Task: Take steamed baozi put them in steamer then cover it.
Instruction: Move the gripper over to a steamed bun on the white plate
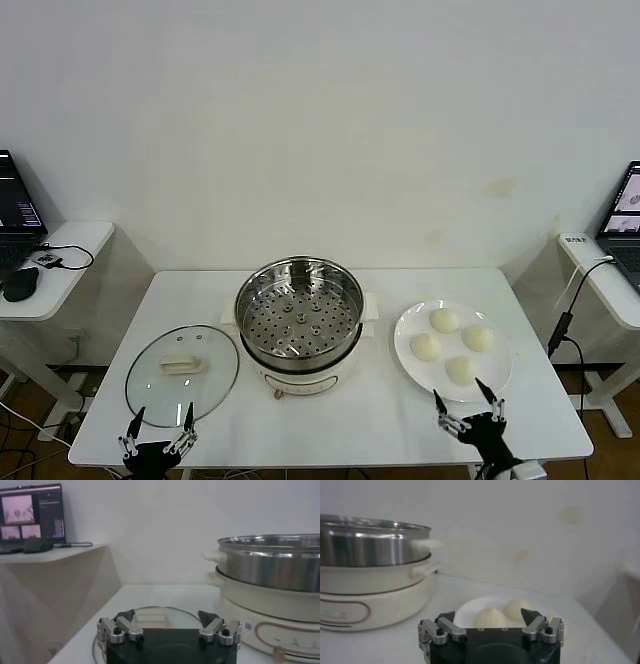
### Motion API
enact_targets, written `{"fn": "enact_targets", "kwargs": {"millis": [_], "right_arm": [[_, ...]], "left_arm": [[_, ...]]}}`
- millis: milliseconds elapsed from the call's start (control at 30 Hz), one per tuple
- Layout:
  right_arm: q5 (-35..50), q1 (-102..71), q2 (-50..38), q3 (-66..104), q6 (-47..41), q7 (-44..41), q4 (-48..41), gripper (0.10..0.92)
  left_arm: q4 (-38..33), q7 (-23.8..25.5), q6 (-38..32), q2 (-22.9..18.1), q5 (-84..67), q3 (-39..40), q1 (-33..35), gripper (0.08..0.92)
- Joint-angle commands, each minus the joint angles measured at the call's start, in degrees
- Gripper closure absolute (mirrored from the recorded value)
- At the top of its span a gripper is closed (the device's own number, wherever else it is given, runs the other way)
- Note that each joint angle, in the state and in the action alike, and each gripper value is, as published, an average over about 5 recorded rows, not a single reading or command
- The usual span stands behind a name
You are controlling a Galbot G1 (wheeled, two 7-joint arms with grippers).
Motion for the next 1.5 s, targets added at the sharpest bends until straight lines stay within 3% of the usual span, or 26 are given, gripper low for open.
{"fn": "enact_targets", "kwargs": {"millis": [33,167,367,667,833,967,1133,1500], "right_arm": [[-18.9,6.0,-7.4,4.9,-4.5,0.4,-1.9,0.203],[-24.2,10.2,-15.3,6.7,-7.9,-3.6,-3.6,0.203],[-24.8,18.2,-29.0,5.4,-13.6,-14.3,-7.5,0.203],[-22.0,47.6,-41.9,-19.3,-13.0,-32.4,-22.2,0.203],[-19.6,65.2,-42.5,-38.1,-9.3,-43.6,-30.7,0.203],[-16.5,77.3,-41.4,-52.5,-6.0,-48.1,-36.3,0.203],[-18.6,88.8,-38.1,-65.9,-4.9,-54.3,-42.5,0.203],[-19.7,96.0,-27.5,-75.6,-3.4,-55.6,-54.7,0.203]], "left_arm": [[-0.6,0.3,1.7,0.0,3.1,-1.4,-0.6,0.177],[-0.6,0.4,1.5,-0.2,5.0,-1.6,-0.6,0.177],[-0.7,0.4,1.1,-0.5,6.7,-1.7,-0.9,0.177],[-1.4,0.4,0.6,-0.5,8.0,-1.9,-0.9,0.177],[-1.7,0.4,0.6,-0.2,8.3,-2.3,-1.0,0.177],[-1.7,0.3,0.3,-0.3,8.6,-2.7,-1.2,0.177],[-1.6,0.2,0.3,-0.4,8.5,-3.2,-1.5,0.177],[-1.2,0.2,0.2,-0.5,8.1,-4.1,-1.8,0.177]]}}
